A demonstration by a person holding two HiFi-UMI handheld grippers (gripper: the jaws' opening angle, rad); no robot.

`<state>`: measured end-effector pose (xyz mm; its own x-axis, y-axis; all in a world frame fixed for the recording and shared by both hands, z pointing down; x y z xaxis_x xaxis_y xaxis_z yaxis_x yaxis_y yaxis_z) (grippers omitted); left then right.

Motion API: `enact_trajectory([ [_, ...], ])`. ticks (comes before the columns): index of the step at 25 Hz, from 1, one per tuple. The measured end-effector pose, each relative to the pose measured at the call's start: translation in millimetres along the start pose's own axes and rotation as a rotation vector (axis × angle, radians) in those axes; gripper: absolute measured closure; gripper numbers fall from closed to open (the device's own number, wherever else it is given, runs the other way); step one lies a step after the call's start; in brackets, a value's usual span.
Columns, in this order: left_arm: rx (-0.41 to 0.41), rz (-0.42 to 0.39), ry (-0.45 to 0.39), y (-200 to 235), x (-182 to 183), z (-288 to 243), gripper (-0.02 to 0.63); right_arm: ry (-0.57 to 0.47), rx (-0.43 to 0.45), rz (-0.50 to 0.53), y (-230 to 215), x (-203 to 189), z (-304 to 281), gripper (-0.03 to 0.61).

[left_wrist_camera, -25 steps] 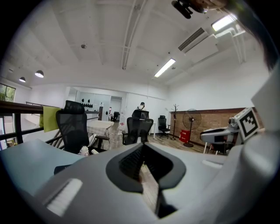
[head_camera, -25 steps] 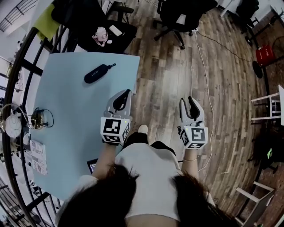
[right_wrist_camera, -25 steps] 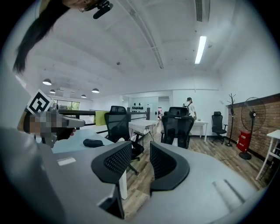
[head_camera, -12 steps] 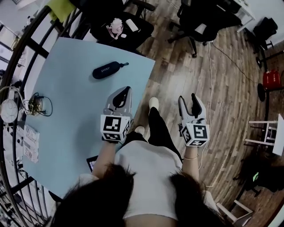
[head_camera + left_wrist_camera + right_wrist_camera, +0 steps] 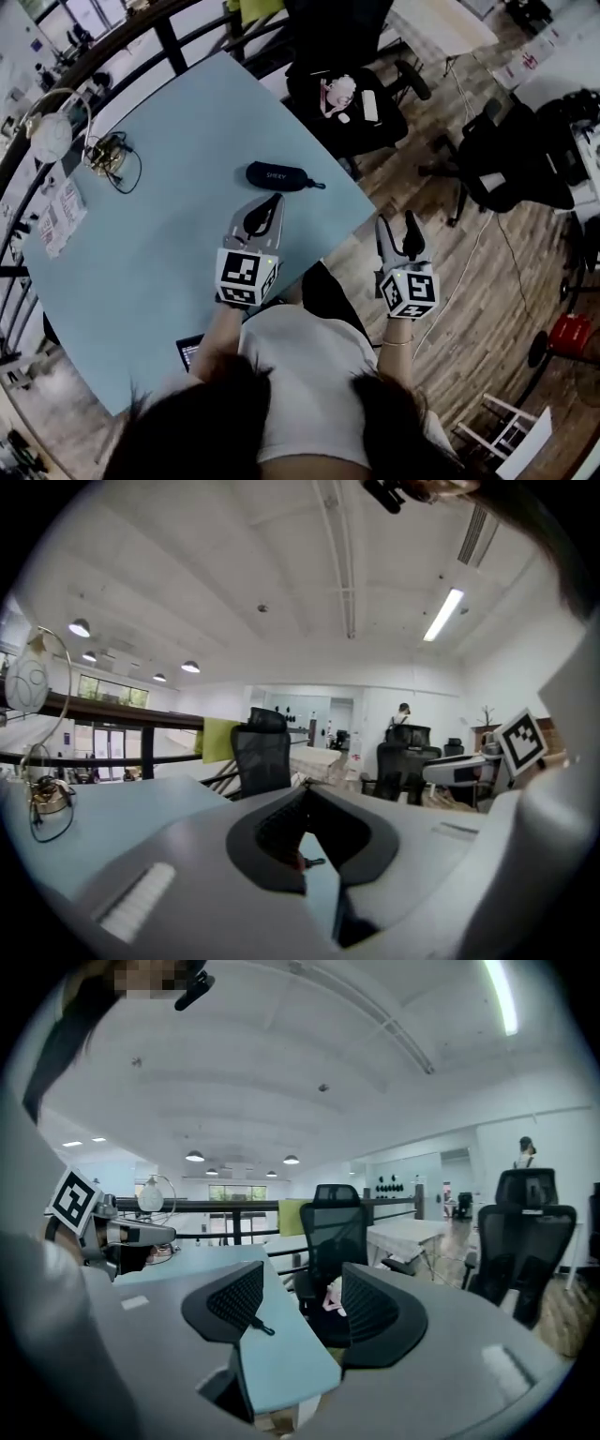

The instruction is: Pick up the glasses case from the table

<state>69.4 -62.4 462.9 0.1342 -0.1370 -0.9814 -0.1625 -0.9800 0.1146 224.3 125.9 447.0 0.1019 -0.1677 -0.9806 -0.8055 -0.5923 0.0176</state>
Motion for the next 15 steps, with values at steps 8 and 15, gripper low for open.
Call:
enact_trajectory([
  [8, 0.319, 0.034, -0.023, 47, 20, -7, 0.557, -0.005, 0.338, 0.039, 21, 32, -112, 0.321],
  [15, 0.533, 0.05, -0.034, 69, 24, 6, 0.557, 0.005, 0.577, 0.076, 57, 43, -167, 0.285],
])
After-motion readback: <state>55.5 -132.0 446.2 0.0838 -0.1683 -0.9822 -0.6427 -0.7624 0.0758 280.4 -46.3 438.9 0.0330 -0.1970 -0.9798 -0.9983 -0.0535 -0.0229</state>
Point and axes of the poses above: the fingertips, and each gripper's own axes: z backward along the fingers, y to its left, x out of its top, the point moved 1 cm from there along z, backward along the fingers, and after that the axes turned 7 degrees about -x, right-handed, at the moved point
